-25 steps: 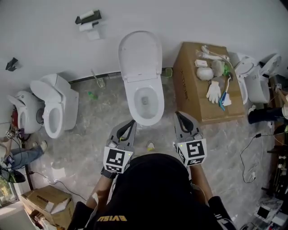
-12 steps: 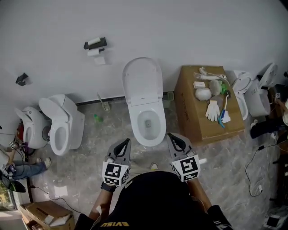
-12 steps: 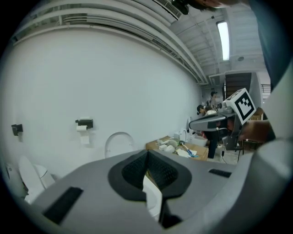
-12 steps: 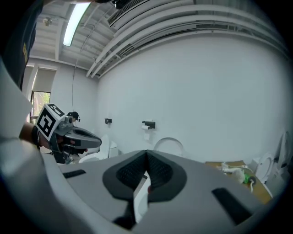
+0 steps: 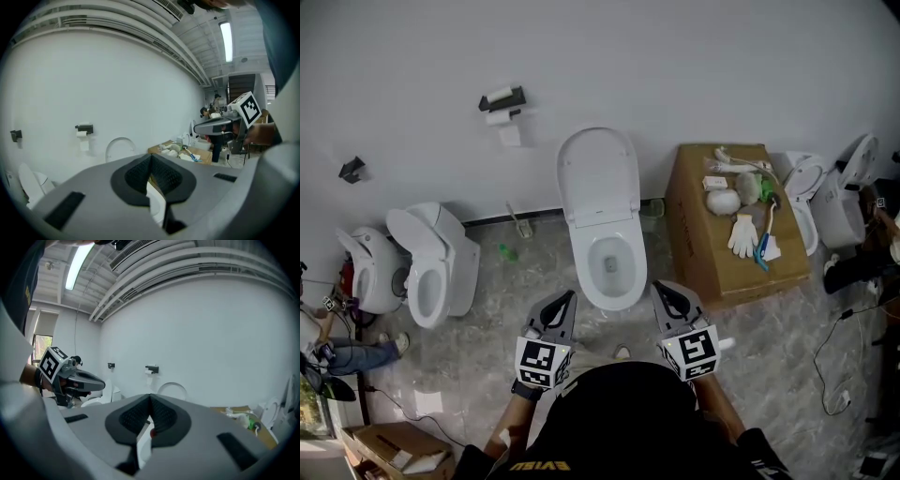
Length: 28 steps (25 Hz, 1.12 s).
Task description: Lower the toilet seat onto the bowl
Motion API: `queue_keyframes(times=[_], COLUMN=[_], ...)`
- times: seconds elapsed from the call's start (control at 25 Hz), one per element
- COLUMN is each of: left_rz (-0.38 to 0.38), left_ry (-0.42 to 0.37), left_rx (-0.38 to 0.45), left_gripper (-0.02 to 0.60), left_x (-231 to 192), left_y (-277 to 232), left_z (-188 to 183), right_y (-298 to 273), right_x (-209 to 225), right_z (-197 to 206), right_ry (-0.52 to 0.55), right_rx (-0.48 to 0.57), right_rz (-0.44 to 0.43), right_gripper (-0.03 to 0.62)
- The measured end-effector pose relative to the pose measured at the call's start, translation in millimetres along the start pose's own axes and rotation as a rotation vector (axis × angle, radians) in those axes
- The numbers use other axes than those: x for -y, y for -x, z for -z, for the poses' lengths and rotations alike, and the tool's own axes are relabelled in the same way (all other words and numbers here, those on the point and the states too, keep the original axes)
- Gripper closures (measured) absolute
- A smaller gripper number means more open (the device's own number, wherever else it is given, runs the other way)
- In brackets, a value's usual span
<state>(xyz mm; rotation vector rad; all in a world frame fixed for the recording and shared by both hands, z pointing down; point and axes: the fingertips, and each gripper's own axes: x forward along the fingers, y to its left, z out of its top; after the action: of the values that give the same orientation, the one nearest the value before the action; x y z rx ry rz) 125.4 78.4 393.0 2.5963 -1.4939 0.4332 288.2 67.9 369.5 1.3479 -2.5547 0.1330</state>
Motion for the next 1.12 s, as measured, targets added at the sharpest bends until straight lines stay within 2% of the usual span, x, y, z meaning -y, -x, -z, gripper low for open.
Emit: queue_keyframes(times=[0.32, 0.52, 0.84, 1.0, 1.12], left_rz=[-0.018, -0.053, -0.111, -0.094, -0.06], left_ry=[0.029, 0.067, 0.123, 0.162, 0.145], left_rx=[-0.007, 0.008, -0.042, -0.059, -0.042], left_gripper=[0.571, 0.57, 0.569, 0.569, 0.571], left_x=[3.7, -2.8, -24.9, -31.9, -26.3], left_y=[1.9, 8.6, 33.9, 31.0, 24.1], left_z=[-1.2, -3.5, 34.5, 41.3, 32.8], right_y=[1.1, -11.4, -17.8, -12.8, -10.4], right_x=[4.9, 2.4, -3.0, -3.3, -3.0], right_z=[-0.6, 8.9, 11.4, 4.3, 4.7], right_ry=[-0.012, 0.131, 0.098, 0.078, 0.069], right_rx=[-0.001, -0.059, -0.048, -0.043, -0.046], right_rz=[-0.005, 0.035, 0.055, 0.077, 0.09], right_gripper=[0.602, 0.602, 0.602, 0.602, 0.602])
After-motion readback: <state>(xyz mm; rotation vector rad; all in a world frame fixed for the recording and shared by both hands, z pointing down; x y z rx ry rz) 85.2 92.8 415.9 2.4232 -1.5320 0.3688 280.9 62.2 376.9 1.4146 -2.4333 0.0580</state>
